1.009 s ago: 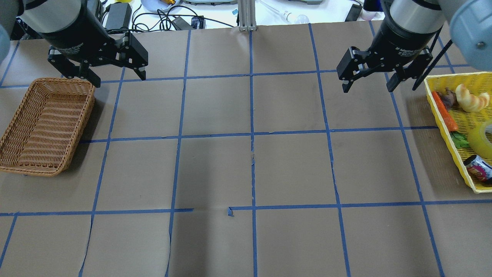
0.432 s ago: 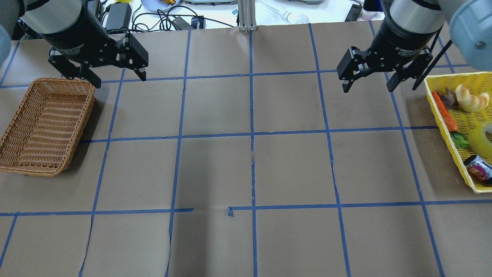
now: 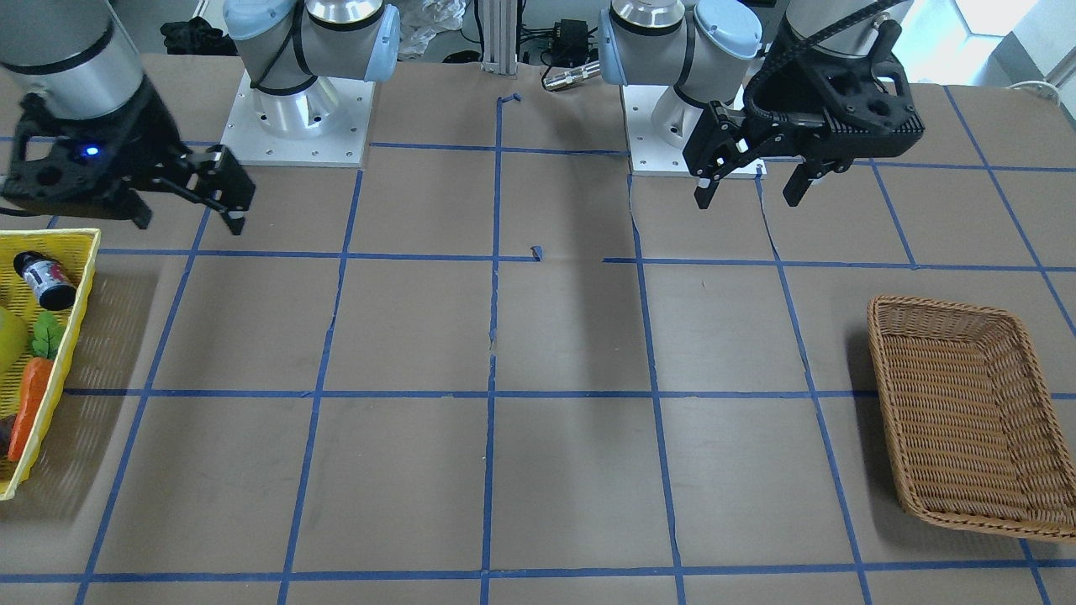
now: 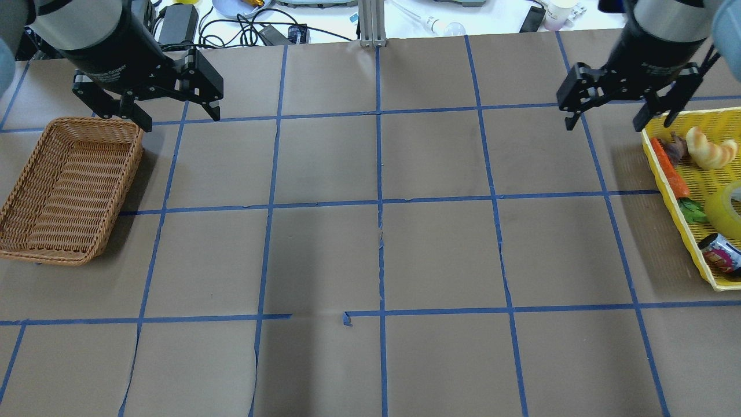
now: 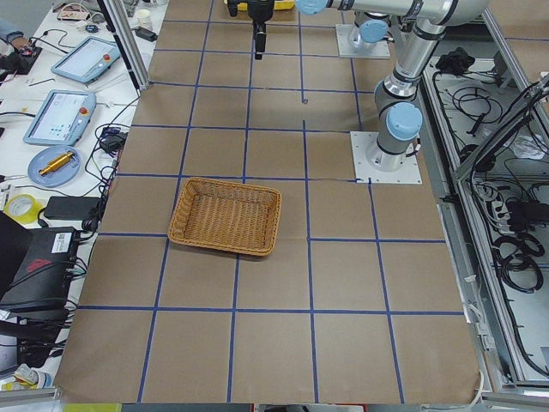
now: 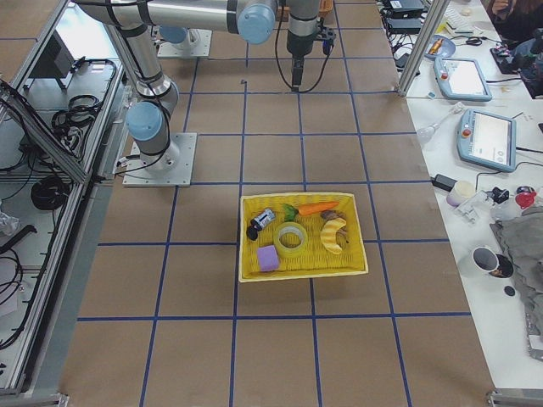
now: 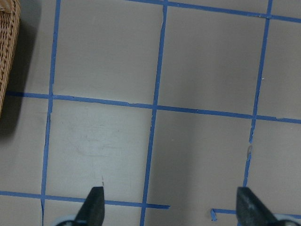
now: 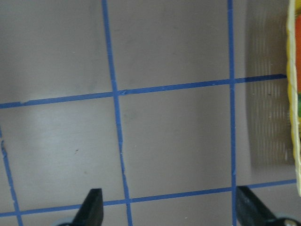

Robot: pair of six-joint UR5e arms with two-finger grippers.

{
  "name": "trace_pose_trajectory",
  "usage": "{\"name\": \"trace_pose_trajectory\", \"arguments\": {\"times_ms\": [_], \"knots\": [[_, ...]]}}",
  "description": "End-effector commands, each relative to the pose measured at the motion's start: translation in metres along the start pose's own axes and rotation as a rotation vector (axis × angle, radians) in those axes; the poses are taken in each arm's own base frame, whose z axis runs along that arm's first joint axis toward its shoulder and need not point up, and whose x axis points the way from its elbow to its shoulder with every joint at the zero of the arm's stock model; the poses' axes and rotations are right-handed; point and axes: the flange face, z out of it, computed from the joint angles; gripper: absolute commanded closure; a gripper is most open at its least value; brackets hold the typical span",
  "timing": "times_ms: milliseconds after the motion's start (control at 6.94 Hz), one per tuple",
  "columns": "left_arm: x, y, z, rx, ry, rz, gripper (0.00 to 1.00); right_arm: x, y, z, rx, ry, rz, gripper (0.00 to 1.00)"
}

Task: Transfer tape with both arms
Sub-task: 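Move the right gripper down into the yellow crate onto the tape roll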

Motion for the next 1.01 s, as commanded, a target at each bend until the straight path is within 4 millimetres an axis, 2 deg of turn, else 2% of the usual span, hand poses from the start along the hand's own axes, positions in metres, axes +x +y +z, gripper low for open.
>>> {"name": "trace_pose_trajectory", "arguments": {"times_ms": [0, 144, 288, 432, 721, 865], "knots": [[-0.001, -0.001, -0.002, 0.003, 0.001, -0.001, 0.0, 0.119, -0.043, 0.029, 0.043, 0.06, 0.213, 0.0], [-0.001, -0.001, -0.002, 0.003, 0.001, -0.001, 0.0, 0.191, -0.068, 0.062, 0.071, 0.117, 0.309, 0.0], [-0.001, 0.0, -0.001, 0.002, 0.0, -0.001, 0.0, 0.241, -0.081, 0.108, 0.045, 0.11, 0.349, 0.0], [0.0, 0.0, -0.001, 0.002, 0.0, 0.0, 0.0, 0.257, -0.093, 0.147, 0.03, 0.106, 0.366, 0.0], [0.0, -0.001, -0.002, 0.006, 0.001, -0.001, 0.0, 0.275, -0.108, 0.212, -0.005, 0.116, 0.421, 0.0], [0.0, -0.002, -0.003, 0.008, 0.002, -0.001, 0.0, 0.284, -0.108, 0.233, -0.033, 0.108, 0.467, 0.0]]}}
